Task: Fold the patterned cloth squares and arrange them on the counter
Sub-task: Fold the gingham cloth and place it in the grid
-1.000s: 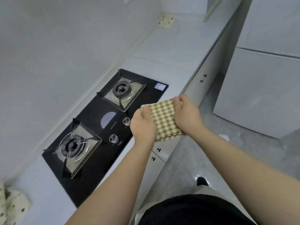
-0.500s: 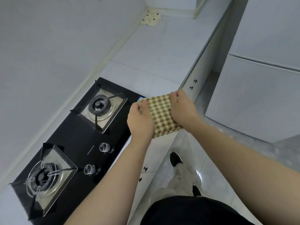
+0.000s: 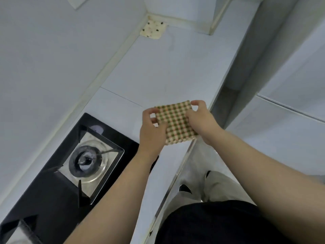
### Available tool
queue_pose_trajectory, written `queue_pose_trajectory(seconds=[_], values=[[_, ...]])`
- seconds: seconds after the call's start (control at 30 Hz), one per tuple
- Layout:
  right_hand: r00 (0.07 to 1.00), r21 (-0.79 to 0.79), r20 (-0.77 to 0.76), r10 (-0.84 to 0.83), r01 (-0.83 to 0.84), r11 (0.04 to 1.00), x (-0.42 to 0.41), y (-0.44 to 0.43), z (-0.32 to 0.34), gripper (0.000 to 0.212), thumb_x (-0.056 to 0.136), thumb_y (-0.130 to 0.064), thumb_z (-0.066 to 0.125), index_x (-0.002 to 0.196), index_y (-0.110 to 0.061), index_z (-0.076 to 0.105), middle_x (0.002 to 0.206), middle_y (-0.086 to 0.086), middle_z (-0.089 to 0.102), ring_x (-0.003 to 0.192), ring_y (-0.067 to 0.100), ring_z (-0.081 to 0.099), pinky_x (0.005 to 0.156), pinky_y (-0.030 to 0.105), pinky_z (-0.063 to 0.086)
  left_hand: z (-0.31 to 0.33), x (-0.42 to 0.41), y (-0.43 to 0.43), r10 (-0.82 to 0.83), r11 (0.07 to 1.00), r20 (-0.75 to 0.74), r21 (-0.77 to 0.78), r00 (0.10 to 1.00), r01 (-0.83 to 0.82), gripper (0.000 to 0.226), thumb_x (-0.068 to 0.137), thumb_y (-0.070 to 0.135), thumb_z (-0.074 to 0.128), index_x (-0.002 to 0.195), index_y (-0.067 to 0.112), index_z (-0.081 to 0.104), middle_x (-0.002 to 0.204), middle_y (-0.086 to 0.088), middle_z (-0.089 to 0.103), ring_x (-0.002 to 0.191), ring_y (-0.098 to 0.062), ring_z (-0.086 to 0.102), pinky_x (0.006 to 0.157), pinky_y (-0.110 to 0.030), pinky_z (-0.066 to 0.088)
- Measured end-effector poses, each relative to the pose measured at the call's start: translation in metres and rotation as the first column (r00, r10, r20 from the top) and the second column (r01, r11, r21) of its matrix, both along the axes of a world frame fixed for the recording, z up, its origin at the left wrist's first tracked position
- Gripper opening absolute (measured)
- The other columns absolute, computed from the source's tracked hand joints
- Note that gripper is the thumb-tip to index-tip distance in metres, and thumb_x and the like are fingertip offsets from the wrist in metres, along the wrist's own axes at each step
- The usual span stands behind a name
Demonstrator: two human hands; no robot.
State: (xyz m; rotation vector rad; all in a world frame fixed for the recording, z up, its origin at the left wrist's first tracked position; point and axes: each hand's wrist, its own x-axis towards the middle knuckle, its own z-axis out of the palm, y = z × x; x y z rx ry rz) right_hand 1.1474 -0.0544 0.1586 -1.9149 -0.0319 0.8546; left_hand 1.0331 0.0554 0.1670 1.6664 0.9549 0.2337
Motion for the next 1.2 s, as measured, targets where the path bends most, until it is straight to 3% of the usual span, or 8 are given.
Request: queue_pose_trajectory(seconds=[0.13,0.37,0.63,0.73,0.83,0.9,1.03,1.2], values=[[0.996,0.005,0.043,0.077,-0.077,0.997,0.062,0.038,-0.01,0.049,0.098,-0.009,0.036,0.14,-0.035,0.035,0.084,0.0,0.061,0.066,0.015,0.057,0.047,0.024,0.045,-0.014,0.053,0.037,-0.113,0.989,-0.091,0.082,0.989,0.12,0.031,0.092,0.018,0.058,0.108,0.043,0.066,0.12,0.014,0.062,0.104,-0.016,0.068,0.091,-0.041,0.058],[0.934,-0.114,0.115,0.339,-0.327,0.938,0.179,0.129,-0.06,0.045,0.085,0.005,0.032,0.102,-0.027,0.059,0.093,-0.007,0.056,0.075,0.011,0.052,0.056,0.023,0.041,-0.059,0.155,0.101,0.003,0.993,-0.218,0.112,0.976,0.022,0.046,0.093,0.019,0.064,0.136,0.031,0.058,0.133,0.015,0.053,0.114,-0.016,0.063,0.097,-0.041,0.055],[0.814,-0.205,0.32,0.484,-0.439,0.875,0.308,0.216,-0.086,0.036,0.099,-0.007,0.042,0.111,-0.028,0.068,0.126,-0.003,0.06,0.105,0.011,0.053,0.069,0.005,0.032,-0.073,0.268,0.154,0.1,0.992,-0.237,0.099,0.966,-0.078,0.063,0.092,0.014,0.065,0.149,0.03,0.042,0.143,0.01,0.046,0.112,-0.02,0.065,0.096,-0.041,0.056],[0.716,-0.18,0.484,0.503,-0.481,0.858,0.339,0.236,-0.087,0.029,0.1,-0.013,0.049,0.121,-0.025,0.066,0.131,0.001,0.057,0.108,0.008,0.051,0.083,0.001,0.033,-0.076,0.299,0.167,0.075,0.989,-0.303,0.143,0.95,-0.033,0.067,0.094,0.017,0.063,0.154,0.026,0.035,0.157,0.007,0.032,0.121,-0.018,0.059,0.104,-0.04,0.051],[0.5,-0.363,0.617,0.607,-0.504,0.784,0.358,0.241,-0.099,0.035,0.099,-0.016,0.052,0.133,-0.017,0.06,0.145,0.009,0.048,0.13,0.025,0.046,0.108,0.034,0.041,-0.082,0.314,0.174,0.088,0.956,-0.496,0.287,0.864,0.067,0.064,0.098,0.019,0.059,0.156,0.025,0.031,0.168,0.007,0.003,0.147,-0.019,0.029,0.114,-0.036,0.035],[0.372,-0.435,0.676,0.636,-0.496,0.752,0.361,0.235,-0.108,0.034,0.095,-0.016,0.052,0.127,-0.013,0.063,0.142,0.012,0.052,0.13,0.033,0.047,0.104,0.047,0.042,-0.085,0.319,0.176,0.084,0.919,-0.54,0.366,0.837,0.144,0.059,0.1,0.017,0.053,0.155,0.025,0.032,0.169,0.009,0.001,0.152,-0.018,0.015,0.115,-0.035,0.031],[0.203,-0.482,0.715,0.669,-0.551,0.681,0.364,0.214,-0.129,0.026,0.088,-0.014,0.055,0.109,-0.011,0.07,0.117,0.007,0.065,0.108,0.033,0.058,0.083,0.046,0.05,-0.101,0.333,0.182,-0.075,0.796,-0.568,0.461,0.819,0.393,0.058,0.099,0.009,0.051,0.154,0.017,0.036,0.167,0.001,0.022,0.153,-0.019,0.018,0.12,-0.034,0.022],[0.126,-0.503,0.716,0.687,-0.589,0.633,0.374,0.22,-0.146,0.029,0.089,-0.012,0.057,0.115,-0.006,0.068,0.122,0.01,0.066,0.114,0.033,0.059,0.089,0.044,0.049,-0.123,0.35,0.201,-0.067,0.776,-0.619,0.462,0.783,0.431,0.053,0.103,0.021,0.044,0.155,0.014,0.035,0.165,-0.003,0.028,0.154,-0.02,0.019,0.124,-0.035,0.013]])
